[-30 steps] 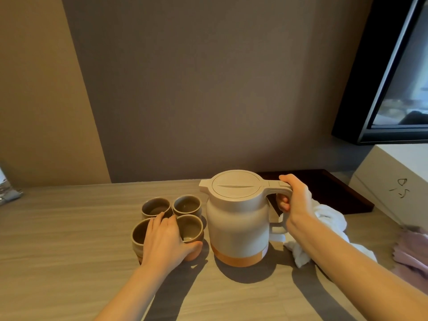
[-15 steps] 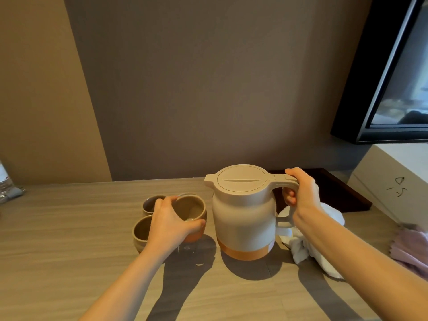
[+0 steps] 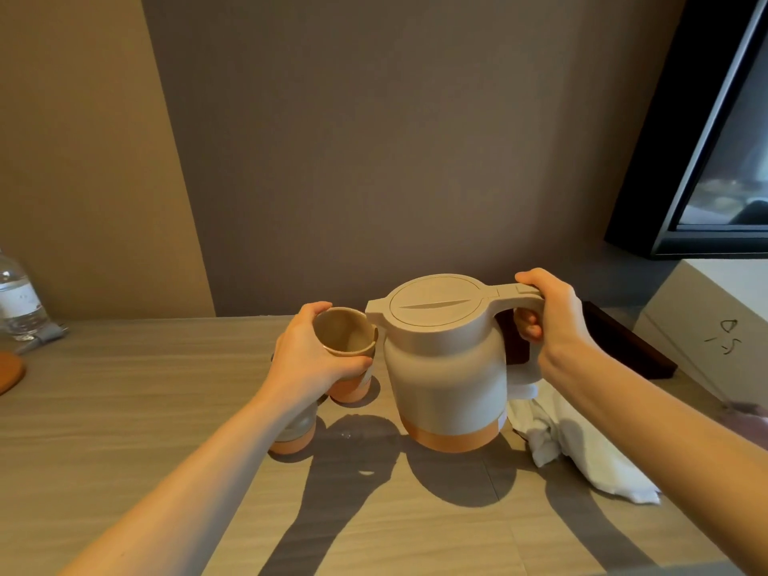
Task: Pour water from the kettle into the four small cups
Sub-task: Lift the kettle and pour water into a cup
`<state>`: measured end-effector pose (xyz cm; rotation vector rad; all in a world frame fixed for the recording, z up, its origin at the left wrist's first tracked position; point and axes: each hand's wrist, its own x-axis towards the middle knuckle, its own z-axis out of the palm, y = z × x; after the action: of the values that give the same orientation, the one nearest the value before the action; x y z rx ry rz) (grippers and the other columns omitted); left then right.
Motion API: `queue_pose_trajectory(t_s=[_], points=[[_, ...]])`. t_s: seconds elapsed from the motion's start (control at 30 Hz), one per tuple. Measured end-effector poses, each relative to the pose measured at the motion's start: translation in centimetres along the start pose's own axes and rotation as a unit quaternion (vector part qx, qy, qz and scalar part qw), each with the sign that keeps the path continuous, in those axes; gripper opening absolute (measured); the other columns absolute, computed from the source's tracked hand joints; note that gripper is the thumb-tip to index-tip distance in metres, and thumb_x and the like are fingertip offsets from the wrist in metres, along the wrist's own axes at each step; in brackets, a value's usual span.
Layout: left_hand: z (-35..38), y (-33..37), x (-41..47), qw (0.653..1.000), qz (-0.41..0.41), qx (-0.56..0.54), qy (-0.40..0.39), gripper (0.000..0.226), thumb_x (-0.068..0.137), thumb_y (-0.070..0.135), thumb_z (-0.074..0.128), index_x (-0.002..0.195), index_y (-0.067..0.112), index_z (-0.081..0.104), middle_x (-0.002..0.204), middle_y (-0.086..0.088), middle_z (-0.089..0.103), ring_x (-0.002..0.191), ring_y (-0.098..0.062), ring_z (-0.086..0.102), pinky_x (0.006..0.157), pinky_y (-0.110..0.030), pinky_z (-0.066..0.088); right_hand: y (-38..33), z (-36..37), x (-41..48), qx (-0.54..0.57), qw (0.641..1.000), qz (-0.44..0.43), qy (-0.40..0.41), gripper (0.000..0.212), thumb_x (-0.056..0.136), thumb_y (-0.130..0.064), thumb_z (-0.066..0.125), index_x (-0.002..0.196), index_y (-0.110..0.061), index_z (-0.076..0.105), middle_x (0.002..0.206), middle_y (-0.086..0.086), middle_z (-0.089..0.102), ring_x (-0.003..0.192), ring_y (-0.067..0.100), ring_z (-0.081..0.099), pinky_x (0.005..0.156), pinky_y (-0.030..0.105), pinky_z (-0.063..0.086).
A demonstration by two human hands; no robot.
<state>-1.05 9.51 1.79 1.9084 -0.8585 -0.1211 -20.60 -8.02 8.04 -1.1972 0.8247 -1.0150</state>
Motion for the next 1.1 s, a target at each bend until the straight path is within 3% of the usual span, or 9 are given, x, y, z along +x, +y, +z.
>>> queue_pose_trajectory(t_s=[0.1,0.2,0.4,0.67,0.9,1.1], points=[[-0.5,0.5,-0.2,0.999,0.018,0.028,0.001,0.108,0.060,0.030,0.091,0.148,0.032,0.028,0.139,0.005,0.048,0.125,-0.020,0.046,0.091,-0.034,0.046,-0.3,0.1,-0.1,-0.018,1.000,-0.005,-0.012,0.033,0.083,-0.031,0.061,0.057,-0.013,0.052,0.042,-0.002,0.041,0.036,0.008,0.030,0.046,0.022,0.029],[-1.0,0.7,-0.3,0.999,0.024,0.038,-0.008,0.116,0.059,0.029,0.092,0.150,0.030,0.022,0.137,0.003,0.049,0.125,-0.022,0.048,0.089,-0.032,0.045,-0.3,0.1,-0.2,-0.035,0.999,-0.011,-0.018,0.034,0.083,-0.031,0.061,0.056,-0.012,0.051,0.042,-0.002,0.040,0.036,0.008,0.029,0.046,0.022,0.029],[-1.5,0.7,-0.8,0.993,0.057,0.102,-0.029,0.098,0.054,0.037,0.093,0.135,0.030,0.037,0.123,0.008,0.054,0.107,-0.013,0.050,0.079,-0.027,0.049,0.2,0.2,-0.3,-0.063,0.998,-0.010,-0.027,0.035,0.084,-0.031,0.061,0.056,-0.012,0.053,0.041,-0.003,0.042,0.040,0.010,0.031,0.052,0.025,0.030],[-0.6,0.1,-0.9,0.987,0.069,0.138,-0.036,0.096,0.052,0.039,0.093,0.130,0.034,0.038,0.121,0.011,0.054,0.108,-0.014,0.053,0.086,-0.038,0.055,0.7,0.3,-0.4,-0.105,0.994,-0.004,-0.040,0.034,0.085,-0.033,0.061,0.061,-0.011,0.054,0.037,-0.006,0.045,0.046,0.013,0.036,0.056,0.027,0.034],[0.3,-0.8,-1.0,0.988,0.069,0.131,-0.041,0.095,0.050,0.043,0.093,0.127,0.038,0.039,0.121,0.015,0.054,0.108,-0.012,0.054,0.085,-0.034,0.056,0.6,0.4,-0.2,-0.135,0.990,-0.012,-0.049,0.031,0.084,-0.036,0.064,0.067,-0.010,0.058,0.038,-0.007,0.049,0.053,0.014,0.042,0.060,0.029,0.038],[0.9,-1.2,-1.1,0.989,0.066,0.130,-0.037,0.097,0.051,0.040,0.093,0.131,0.037,0.038,0.126,0.014,0.053,0.112,-0.013,0.053,0.088,-0.037,0.055,0.5,0.5,-0.3,-0.146,0.988,-0.019,-0.050,0.027,0.086,-0.032,0.064,0.069,-0.012,0.060,0.058,0.001,0.055,0.059,0.014,0.046,0.059,0.026,0.038]])
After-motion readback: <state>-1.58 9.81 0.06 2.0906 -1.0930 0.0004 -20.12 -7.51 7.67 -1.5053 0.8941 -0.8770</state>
